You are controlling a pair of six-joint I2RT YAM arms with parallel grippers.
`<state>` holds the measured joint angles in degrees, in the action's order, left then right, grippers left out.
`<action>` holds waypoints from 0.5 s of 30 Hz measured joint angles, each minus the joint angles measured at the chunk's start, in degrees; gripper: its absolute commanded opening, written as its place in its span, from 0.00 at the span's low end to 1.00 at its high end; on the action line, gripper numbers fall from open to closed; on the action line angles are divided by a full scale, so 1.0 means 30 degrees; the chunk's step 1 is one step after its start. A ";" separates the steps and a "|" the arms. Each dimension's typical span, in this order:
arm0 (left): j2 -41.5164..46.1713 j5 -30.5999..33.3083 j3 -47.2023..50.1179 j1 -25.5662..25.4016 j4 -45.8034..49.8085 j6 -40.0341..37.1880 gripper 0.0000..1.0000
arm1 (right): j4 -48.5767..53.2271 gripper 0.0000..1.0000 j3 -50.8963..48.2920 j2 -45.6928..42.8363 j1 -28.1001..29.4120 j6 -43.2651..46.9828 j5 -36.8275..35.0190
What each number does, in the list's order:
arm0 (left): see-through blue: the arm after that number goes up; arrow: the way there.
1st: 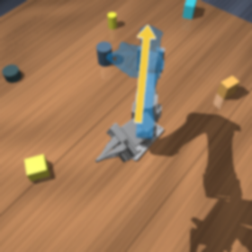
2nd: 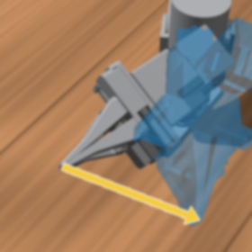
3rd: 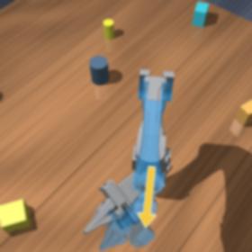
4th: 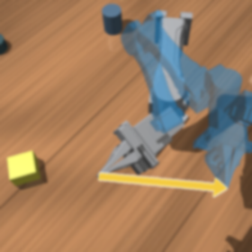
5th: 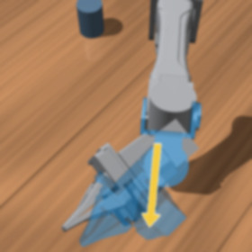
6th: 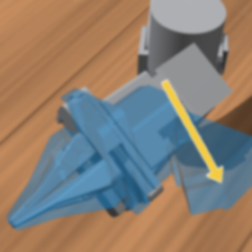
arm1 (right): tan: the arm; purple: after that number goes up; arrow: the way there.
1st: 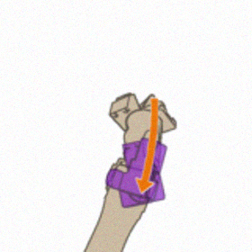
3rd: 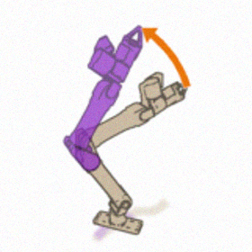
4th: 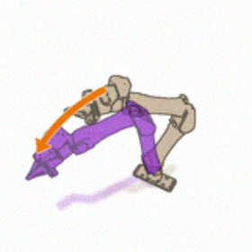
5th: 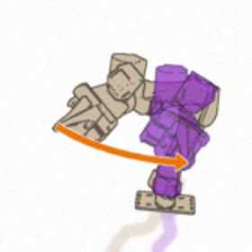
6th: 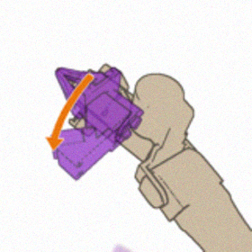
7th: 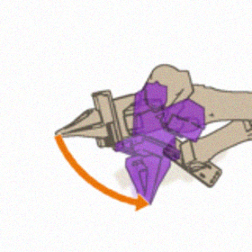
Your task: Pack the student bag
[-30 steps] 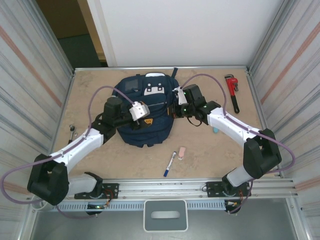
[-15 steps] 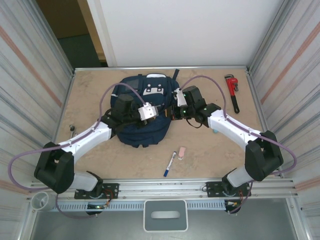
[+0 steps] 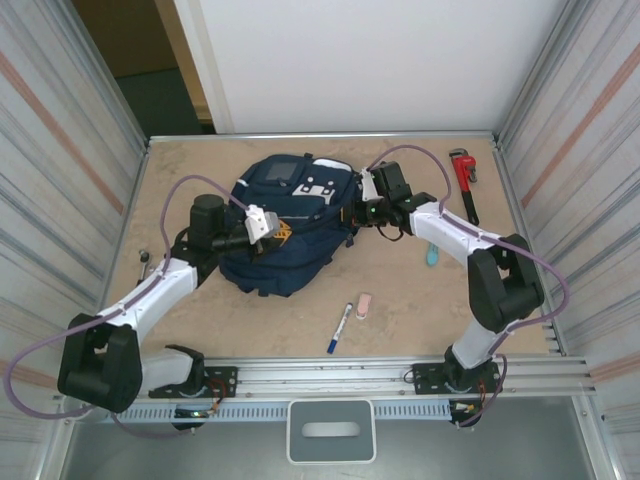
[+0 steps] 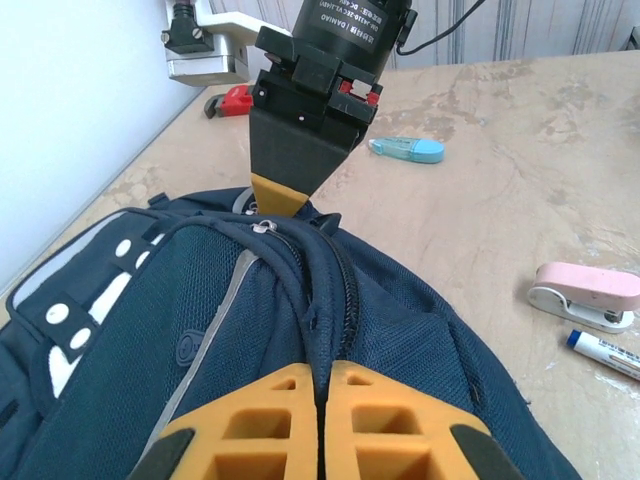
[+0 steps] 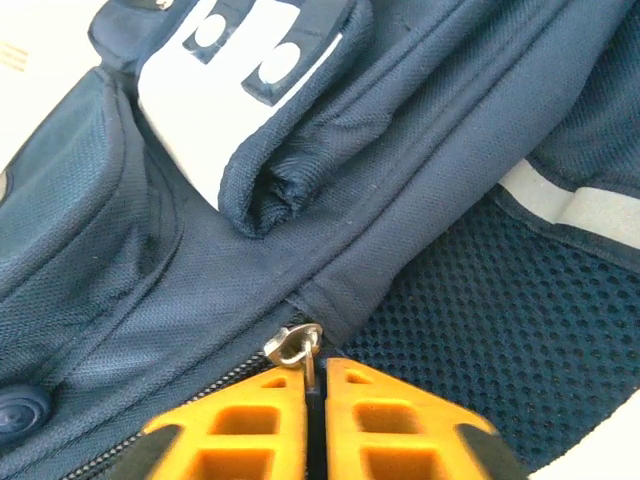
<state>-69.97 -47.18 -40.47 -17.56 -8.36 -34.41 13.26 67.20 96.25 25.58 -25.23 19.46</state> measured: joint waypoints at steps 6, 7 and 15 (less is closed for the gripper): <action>-0.0401 -0.0787 -0.0007 0.0248 -0.0175 0.0240 0.00 | -0.0510 0.58 -0.0459 -0.0838 -0.1851 -0.0189 0.0546; -0.0495 -0.0896 0.0000 0.0248 -0.0219 0.0284 0.00 | -0.0736 0.61 -0.0641 -0.1071 -0.2295 -0.0503 0.0787; -0.0962 -0.1355 -0.0007 0.0226 -0.0452 0.0561 0.00 | -0.2011 0.79 -0.0379 0.0940 -0.3876 -0.3504 0.1144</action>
<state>-72.86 -51.24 -40.49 -16.88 -9.72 -32.73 7.22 66.06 99.07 13.96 -35.75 22.90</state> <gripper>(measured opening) 0.075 0.792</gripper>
